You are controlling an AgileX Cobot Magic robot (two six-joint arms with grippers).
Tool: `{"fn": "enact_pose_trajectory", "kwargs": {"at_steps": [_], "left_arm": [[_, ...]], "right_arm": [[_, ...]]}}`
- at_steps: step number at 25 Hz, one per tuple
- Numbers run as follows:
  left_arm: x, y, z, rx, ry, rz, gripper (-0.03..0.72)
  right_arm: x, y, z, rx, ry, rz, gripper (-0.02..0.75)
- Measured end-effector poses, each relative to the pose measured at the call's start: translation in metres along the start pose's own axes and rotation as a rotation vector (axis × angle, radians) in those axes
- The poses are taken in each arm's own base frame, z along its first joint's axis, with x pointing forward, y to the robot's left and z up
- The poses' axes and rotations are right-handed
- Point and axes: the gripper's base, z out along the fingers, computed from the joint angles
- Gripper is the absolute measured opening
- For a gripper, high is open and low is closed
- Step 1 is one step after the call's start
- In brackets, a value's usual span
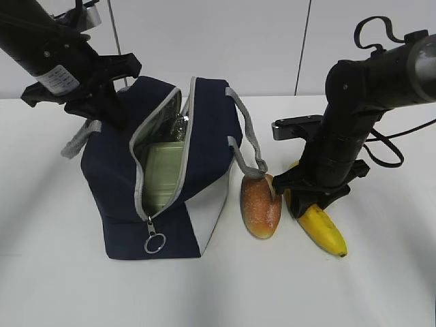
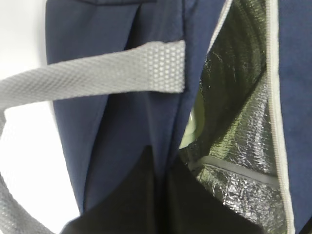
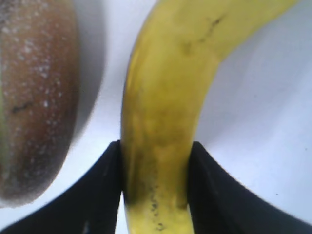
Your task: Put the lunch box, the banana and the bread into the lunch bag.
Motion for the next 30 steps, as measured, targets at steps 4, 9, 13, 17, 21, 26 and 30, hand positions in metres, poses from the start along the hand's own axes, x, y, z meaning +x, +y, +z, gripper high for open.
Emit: {"fn": "enact_pose_trajectory", "kwargs": {"at_steps": [4,9,13,17,21,26,30], "left_arm": [[0.000,0.000,0.000,0.000,0.000,0.000,-0.003],[0.000,0.000,0.000,0.000,0.000,0.000,-0.003],[0.000,0.000,0.000,0.000,0.000,0.000,-0.003],[0.000,0.000,0.000,0.000,0.000,0.000,-0.003],[0.000,0.000,0.000,0.000,0.000,0.000,-0.003],[0.000,0.000,0.000,0.000,0.000,0.000,-0.003],[0.000,0.000,0.000,0.000,0.000,0.000,-0.003]], "right_arm": [[-0.001,-0.001,-0.003,0.008,0.013,0.000,0.279],[-0.014,-0.010,-0.036,0.128,0.029,0.023,0.280],[-0.026,-0.009,-0.087,0.136,-0.066,0.045,0.280],[-0.034,0.015,-0.135,-0.098,-0.197,0.005,0.280],[-0.037,0.048,-0.157,-0.435,-0.255,-0.067,0.280],[-0.038,0.077,-0.166,-0.670,-0.287,-0.125,0.280],[-0.043,0.097,-0.162,-0.799,-0.297,-0.150,0.280]]}}
